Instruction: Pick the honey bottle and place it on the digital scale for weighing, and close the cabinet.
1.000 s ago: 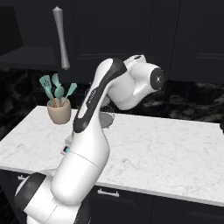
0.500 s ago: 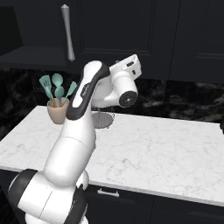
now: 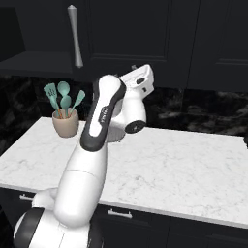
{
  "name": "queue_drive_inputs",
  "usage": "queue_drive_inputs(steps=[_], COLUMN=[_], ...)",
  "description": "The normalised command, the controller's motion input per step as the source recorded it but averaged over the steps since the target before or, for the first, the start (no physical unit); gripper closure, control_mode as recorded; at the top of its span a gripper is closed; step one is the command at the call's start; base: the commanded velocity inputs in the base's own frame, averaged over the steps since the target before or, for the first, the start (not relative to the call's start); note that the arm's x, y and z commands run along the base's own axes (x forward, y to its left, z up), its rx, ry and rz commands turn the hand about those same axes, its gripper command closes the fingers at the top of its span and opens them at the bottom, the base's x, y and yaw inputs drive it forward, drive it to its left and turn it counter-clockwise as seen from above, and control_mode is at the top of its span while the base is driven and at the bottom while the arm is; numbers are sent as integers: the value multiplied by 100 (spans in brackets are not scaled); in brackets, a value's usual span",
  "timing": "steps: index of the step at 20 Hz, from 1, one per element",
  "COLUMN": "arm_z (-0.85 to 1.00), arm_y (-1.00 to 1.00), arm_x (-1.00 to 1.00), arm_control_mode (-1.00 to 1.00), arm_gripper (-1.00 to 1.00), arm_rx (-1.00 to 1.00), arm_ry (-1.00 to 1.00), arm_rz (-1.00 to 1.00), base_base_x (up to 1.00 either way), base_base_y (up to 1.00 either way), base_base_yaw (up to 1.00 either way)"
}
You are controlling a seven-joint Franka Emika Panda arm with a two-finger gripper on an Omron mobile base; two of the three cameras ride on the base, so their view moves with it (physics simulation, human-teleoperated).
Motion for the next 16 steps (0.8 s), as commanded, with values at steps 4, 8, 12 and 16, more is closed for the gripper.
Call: queue_drive_inputs(steps=[4, 8, 12, 16], arm_z=[44, 65, 82, 69], arm_y=[0, -1, -21, -16], arm_x=[-82, -84, -86, -85], arm_control_mode=[-100, -100, -100, -100], arm_gripper=[-100, -100, -100, -100], arm_rx=[0, -1, -28, -39], arm_ry=[-12, 0, -16, -20], arm_rz=[-1, 0, 2, 0], base_base_x=[0, 0, 0, 0], base_base_y=[0, 0, 0, 0], base_base_yaw=[0, 0, 0, 0])
